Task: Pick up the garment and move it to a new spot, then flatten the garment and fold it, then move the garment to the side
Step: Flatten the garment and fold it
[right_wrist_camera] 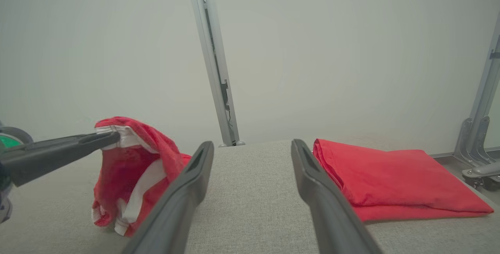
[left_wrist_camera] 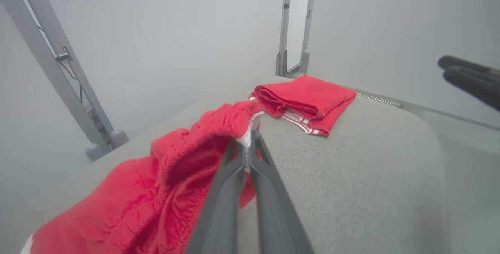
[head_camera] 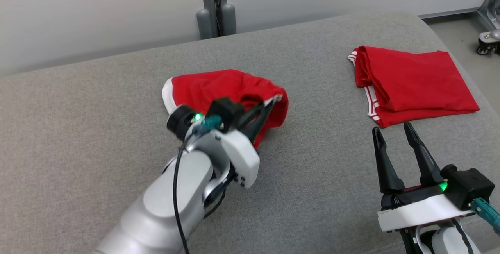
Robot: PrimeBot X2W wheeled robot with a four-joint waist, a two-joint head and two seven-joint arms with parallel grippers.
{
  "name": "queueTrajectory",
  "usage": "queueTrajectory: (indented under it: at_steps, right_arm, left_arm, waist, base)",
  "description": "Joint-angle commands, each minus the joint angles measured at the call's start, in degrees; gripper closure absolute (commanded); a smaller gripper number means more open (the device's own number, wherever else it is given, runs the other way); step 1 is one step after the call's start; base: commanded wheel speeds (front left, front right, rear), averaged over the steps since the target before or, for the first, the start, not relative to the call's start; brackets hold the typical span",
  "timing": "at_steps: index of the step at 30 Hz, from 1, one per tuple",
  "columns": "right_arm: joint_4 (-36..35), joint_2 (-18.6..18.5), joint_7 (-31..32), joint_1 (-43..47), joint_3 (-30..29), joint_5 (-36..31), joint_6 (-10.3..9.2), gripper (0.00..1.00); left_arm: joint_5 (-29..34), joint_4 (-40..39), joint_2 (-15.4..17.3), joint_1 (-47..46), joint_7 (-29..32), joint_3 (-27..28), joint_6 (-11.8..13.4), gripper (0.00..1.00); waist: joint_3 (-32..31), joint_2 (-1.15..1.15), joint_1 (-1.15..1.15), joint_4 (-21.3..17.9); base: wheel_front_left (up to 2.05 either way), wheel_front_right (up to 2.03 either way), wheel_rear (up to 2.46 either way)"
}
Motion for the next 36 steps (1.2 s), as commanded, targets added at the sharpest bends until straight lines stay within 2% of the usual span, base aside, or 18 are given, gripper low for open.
queueTrajectory:
  at_steps: [1,4,9,11,12,13,16,18,21,24,28,36]
  right_arm:
    - [0.4,0.0,-0.3,0.5,-0.2,-0.1,0.03,0.00]
    - [0.5,0.2,-0.3,0.9,-0.3,-0.1,0.03,0.00]
    - [0.8,0.4,-0.3,1.4,-0.3,-0.3,0.03,0.00]
    - [0.9,0.6,-0.3,1.5,-0.4,-0.3,0.03,0.00]
    - [1.0,0.7,-0.3,1.6,-0.5,-0.4,0.03,0.00]
    - [1.0,0.7,-0.3,1.6,-0.4,-0.4,0.03,0.00]
    - [1.0,0.9,-0.3,1.6,-0.4,-0.5,0.03,0.00]
    - [0.7,1.1,-0.3,1.5,-0.3,-0.5,0.03,0.00]
    - [0.3,1.2,-0.3,1.8,-0.8,-0.5,0.03,0.00]
    - [0.1,1.4,-0.3,2.3,-1.0,-0.5,0.03,0.00]
    - [0.0,1.4,-0.3,2.1,-1.1,-0.6,0.03,0.00]
    - [-0.2,1.2,-0.3,2.2,-1.4,-0.7,0.03,0.00]
  left_arm:
    - [-4.1,-2.3,0.3,-2.7,2.1,-0.2,-0.4,1.00]
    - [-9.7,-5.6,0.2,-6.4,5.4,-0.2,-0.1,1.00]
    - [-16.4,-10.5,0.2,-11.4,7.6,-0.6,2.0,1.00]
    - [-20.0,-13.1,0.3,-13.9,8.6,-1.0,4.0,1.00]
    - [-23.9,-15.3,0.3,-16.1,9.5,-1.1,6.8,1.00]
    - [-25.8,-15.9,0.3,-16.9,10.0,-1.1,8.4,1.00]
    - [-29.9,-14.8,0.4,-18.5,12.5,-1.4,12.9,1.00]
    - [-31.0,-11.8,0.3,-17.6,13.7,-1.5,14.3,1.00]
    - [-32.9,-6.6,1.7,-13.7,15.6,-1.5,14.7,1.00]
    - [-34.5,-1.6,3.3,-9.8,16.6,-1.3,13.9,1.00]
    - [-35.3,3.2,5.5,-5.6,15.0,-1.0,12.5,1.00]
    - [-37.8,2.1,10.6,0.1,14.8,0.0,6.4,1.00]
  waist:
    - [-1.0,0.00,0.00,-0.2]
    - [-1.6,0.00,0.00,-0.6]
    - [-2.5,0.00,0.00,-1.2]
    - [-2.9,0.00,0.00,-1.5]
    - [-3.1,0.00,0.00,-1.7]
    - [-3.2,0.00,0.00,-1.8]
    - [-3.2,0.00,0.00,-1.9]
    - [-3.1,0.00,0.00,-1.9]
    - [-2.9,0.00,0.00,-1.5]
    - [-2.6,0.00,0.00,-0.8]
    - [-2.0,0.00,0.00,0.2]
    - [-0.9,0.00,0.00,3.2]
  base:
    - [0.00,0.00,0.00]
    - [0.00,0.00,0.00]
    - [0.00,0.00,0.00]
    - [0.00,0.00,0.00]
    - [0.00,0.00,0.00]
    - [0.00,0.00,0.00]
    - [0.00,0.00,0.00]
    - [0.00,0.00,0.00]
    - [0.00,0.00,0.00]
    - [0.00,0.00,0.00]
    - [0.00,0.00,0.00]
    - [0.00,0.00,0.00]
